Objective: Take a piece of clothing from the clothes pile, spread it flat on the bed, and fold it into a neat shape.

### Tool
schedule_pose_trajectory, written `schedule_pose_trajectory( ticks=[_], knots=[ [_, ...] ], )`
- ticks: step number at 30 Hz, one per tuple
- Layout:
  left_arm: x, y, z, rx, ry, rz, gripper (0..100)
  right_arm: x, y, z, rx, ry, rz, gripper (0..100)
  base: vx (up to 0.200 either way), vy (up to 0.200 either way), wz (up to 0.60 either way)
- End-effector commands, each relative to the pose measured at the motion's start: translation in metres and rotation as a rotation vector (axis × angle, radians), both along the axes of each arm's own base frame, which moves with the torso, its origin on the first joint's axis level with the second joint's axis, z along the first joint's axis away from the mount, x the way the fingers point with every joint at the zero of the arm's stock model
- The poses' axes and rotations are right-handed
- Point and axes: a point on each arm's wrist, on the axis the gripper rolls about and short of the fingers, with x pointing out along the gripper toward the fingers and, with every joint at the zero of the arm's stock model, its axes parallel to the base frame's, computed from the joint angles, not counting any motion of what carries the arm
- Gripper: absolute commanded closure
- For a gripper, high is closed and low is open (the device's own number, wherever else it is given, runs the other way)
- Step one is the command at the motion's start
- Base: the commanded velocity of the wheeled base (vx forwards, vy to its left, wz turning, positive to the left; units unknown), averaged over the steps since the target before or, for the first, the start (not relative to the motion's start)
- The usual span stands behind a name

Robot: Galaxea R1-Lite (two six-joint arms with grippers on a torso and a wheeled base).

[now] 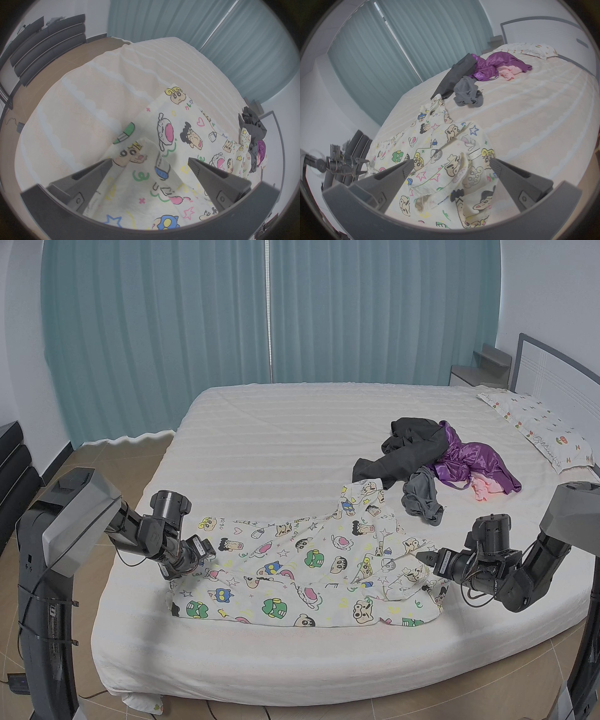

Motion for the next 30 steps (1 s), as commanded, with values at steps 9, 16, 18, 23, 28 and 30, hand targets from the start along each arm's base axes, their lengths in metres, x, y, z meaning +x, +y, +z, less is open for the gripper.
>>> schedule_pose_trajectory(
  ticks=[9, 16, 18, 23, 28, 30],
  knots=[
    [-0.072, 0.06, 0.098, -0.429, -0.071, 0.072, 0, -0.04, 0.051, 0.039, 0.502, 0.058, -0.101, 0, 0.0, 0.0, 0.0],
    [-0.129, 0.054, 0.087, -0.516, 0.04, 0.099, 0, -0.034, 0.069, -0.002, 0.493, 0.176, -0.117, 0, 0.0, 0.0, 0.0],
    [-0.141, 0.053, 0.08, -0.536, 0.029, 0.108, 0, -0.033, 0.069, -0.008, 0.488, 0.191, -0.123, 0, 0.0, 0.0, 0.0],
    [-0.146, 0.053, 0.07, -0.54, -0.07, 0.096, 0, -0.028, 0.069, -0.013, 0.482, 0.199, -0.133, 0, 0.0, 0.0, 0.0],
    [-0.147, 0.052, 0.068, -0.542, -0.072, 0.092, 0, -0.03, 0.068, -0.014, 0.477, 0.206, -0.138, 0, 0.0, 0.0, 0.0],
    [-0.147, 0.051, 0.066, -0.542, -0.064, 0.089, 0, -0.03, 0.067, -0.014, 0.476, 0.207, -0.14, 0, 0.0, 0.0, 0.0]
  ],
)
